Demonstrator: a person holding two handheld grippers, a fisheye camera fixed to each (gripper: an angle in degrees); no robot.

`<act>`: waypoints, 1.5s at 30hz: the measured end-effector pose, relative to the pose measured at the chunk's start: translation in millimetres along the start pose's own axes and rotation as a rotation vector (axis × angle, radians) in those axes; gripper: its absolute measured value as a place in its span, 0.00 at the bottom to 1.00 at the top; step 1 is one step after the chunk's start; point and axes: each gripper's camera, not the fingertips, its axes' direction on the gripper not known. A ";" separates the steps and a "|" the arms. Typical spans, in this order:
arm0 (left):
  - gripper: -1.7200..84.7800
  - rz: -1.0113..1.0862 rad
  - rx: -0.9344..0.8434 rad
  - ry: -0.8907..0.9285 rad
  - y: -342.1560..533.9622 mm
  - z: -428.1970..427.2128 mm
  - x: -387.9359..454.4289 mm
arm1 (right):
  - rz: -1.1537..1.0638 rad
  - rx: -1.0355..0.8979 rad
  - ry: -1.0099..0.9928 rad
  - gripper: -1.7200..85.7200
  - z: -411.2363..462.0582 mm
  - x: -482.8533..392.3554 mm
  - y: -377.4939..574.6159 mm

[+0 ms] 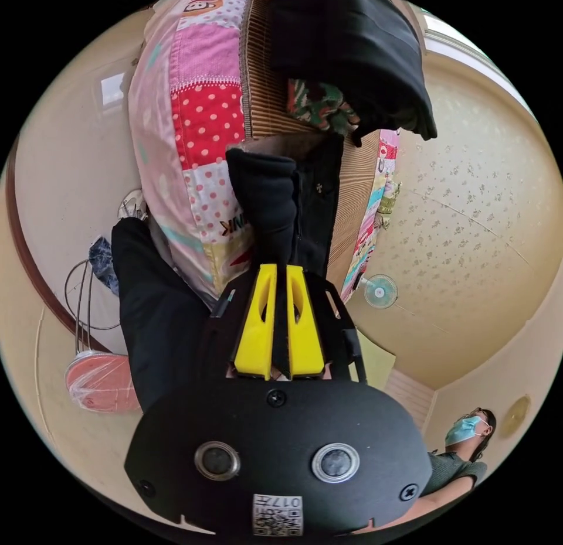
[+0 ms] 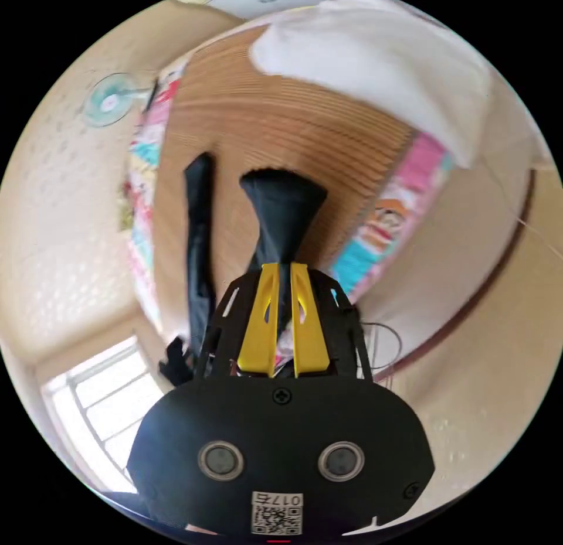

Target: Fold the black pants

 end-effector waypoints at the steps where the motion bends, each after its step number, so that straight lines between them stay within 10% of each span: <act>1: 0.06 -0.020 0.013 0.011 3.6 -0.1 -6.1 | 0.000 0.051 0.004 0.07 -6.9 1.8 0.3; 19: 0.01 -0.096 -0.011 -0.017 39.5 -0.5 -36.8 | 0.239 -0.131 -0.821 0.08 186.8 -83.4 -140.1; 25: 0.01 -0.049 -0.038 -0.131 32.5 14.5 -16.8 | 0.112 -0.074 -1.398 0.06 159.2 -105.4 -82.5; 33: 0.07 -0.056 0.012 -0.043 40.9 27.0 -11.3 | 0.044 0.214 -0.657 0.10 94.1 -143.3 -100.6; 41: 0.15 -0.106 0.134 -0.067 51.8 28.3 -8.7 | -0.158 0.052 -0.801 0.06 87.4 -123.8 -110.3; 45: 0.16 -0.158 0.192 -0.095 52.6 29.2 -9.9 | 0.114 0.014 -0.667 0.07 90.1 -22.1 -60.8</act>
